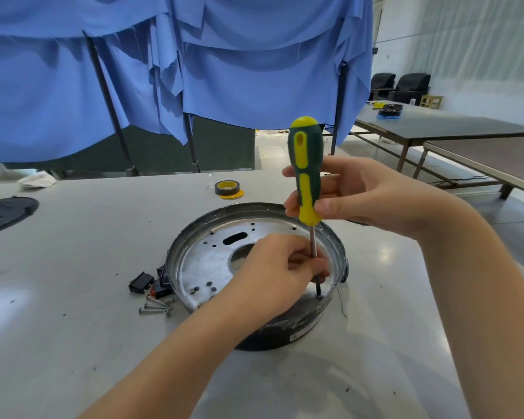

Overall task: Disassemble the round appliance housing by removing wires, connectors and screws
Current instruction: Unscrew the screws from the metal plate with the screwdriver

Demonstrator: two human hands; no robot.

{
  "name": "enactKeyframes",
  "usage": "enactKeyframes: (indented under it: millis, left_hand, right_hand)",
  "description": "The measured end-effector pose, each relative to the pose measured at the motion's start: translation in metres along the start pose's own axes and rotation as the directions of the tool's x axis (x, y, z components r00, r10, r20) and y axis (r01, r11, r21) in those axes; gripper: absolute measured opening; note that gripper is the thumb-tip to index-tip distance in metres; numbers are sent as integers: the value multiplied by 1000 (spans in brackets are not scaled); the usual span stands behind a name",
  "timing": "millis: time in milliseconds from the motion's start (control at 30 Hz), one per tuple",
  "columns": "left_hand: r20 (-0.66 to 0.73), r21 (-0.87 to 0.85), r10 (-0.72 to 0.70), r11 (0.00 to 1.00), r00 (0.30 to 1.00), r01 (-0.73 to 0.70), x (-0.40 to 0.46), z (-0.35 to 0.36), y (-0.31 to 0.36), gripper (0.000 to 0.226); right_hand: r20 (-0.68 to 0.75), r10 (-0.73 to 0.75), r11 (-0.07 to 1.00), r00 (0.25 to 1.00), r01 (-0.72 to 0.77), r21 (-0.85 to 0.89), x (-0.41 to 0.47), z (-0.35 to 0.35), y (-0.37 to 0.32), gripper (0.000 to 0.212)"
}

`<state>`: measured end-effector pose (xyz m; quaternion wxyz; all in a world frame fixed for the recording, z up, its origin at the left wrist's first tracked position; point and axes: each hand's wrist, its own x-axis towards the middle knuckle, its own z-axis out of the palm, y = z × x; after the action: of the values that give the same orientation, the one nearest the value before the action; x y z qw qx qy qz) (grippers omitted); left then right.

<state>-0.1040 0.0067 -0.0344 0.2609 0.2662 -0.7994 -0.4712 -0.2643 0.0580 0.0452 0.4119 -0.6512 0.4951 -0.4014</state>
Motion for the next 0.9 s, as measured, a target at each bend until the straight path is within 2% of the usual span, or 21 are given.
enactKeyframes:
  millis: [133, 233, 367, 433, 533, 667, 800, 900]
  left_hand:
    - [-54, 101, 18, 995, 998, -12, 0, 2, 1, 15]
    - [-87, 130, 14, 992, 996, -3, 0, 2, 2, 10]
    - [-89, 208, 34, 978, 995, -15, 0, 1, 2, 13]
    - [-38, 158, 43, 987, 998, -36, 0, 1, 1, 9]
    - [37, 37, 20, 999, 999, -21, -1, 0, 1, 16]
    - [-21, 42, 33, 999, 999, -32, 1, 0, -1, 20]
    - [-82, 43, 15, 999, 997, -12, 2, 0, -2, 15]
    - [-117, 62, 11, 998, 993, -4, 2, 0, -2, 14]
  right_hand:
    - [-100, 2, 989, 995, -17, -146, 1, 2, -3, 34]
    - [-144, -25, 996, 989, 12, -94, 2, 1, -2, 42]
    - [-56, -28, 1000, 998, 28, -6, -1, 1, -2, 48]
    - [-31, -17, 1000, 999, 17, 1, -1, -1, -2, 48]
    - [-5, 9, 1000, 1000, -9, 24, -3, -4, -1, 51]
    - [0, 38, 999, 999, -38, 7, -3, -4, -1, 53]
    - [-148, 18, 993, 989, -35, -117, 2, 1, -1, 56]
    - [-196, 8, 992, 981, -33, -125, 2, 1, -2, 56]
